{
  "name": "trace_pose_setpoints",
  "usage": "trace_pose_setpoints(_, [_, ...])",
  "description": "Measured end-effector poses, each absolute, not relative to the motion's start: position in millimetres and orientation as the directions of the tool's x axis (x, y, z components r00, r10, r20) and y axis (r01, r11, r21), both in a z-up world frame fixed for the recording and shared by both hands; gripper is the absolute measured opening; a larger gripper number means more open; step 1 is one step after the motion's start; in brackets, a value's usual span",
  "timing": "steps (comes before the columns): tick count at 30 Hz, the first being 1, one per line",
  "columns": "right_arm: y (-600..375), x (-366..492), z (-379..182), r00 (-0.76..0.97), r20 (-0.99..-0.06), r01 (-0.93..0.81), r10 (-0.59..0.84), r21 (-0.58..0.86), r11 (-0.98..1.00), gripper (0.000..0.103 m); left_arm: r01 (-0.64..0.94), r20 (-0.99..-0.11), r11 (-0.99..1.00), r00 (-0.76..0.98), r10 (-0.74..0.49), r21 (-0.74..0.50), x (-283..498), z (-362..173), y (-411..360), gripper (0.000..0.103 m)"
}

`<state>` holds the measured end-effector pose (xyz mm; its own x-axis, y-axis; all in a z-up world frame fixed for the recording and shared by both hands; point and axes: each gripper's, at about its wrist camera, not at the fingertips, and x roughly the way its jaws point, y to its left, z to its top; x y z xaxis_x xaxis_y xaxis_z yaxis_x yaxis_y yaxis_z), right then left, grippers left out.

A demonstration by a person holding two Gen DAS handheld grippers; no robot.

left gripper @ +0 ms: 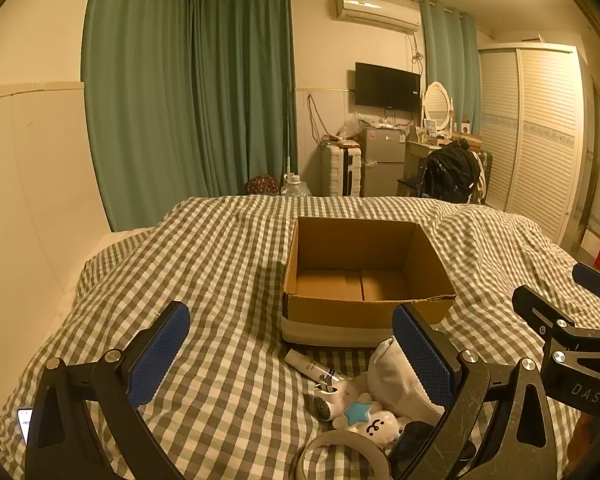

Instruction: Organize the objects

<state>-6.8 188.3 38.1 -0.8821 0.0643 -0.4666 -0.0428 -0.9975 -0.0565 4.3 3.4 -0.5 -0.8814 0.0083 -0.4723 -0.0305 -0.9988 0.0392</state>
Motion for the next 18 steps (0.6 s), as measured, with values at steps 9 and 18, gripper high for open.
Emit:
trace_pose_setpoints(9, [185.9,-6.3,38.3,-0.883,-0.466,-0.032,0.055,-0.057,-0.998,0.103,-0.028,-0.473,-0.999,-0.881,0.004,0.044,4.2,-0.2,3.0,0.103])
trace_pose_setpoints(18, [183.8,-6.9,38.5,-0.884,-0.466,-0.024,0.047,-0.055,-0.998,0.103,-0.025,-0.478,-0.999,-0.878,0.0,0.046,2.9,-0.5,1.6,0.103])
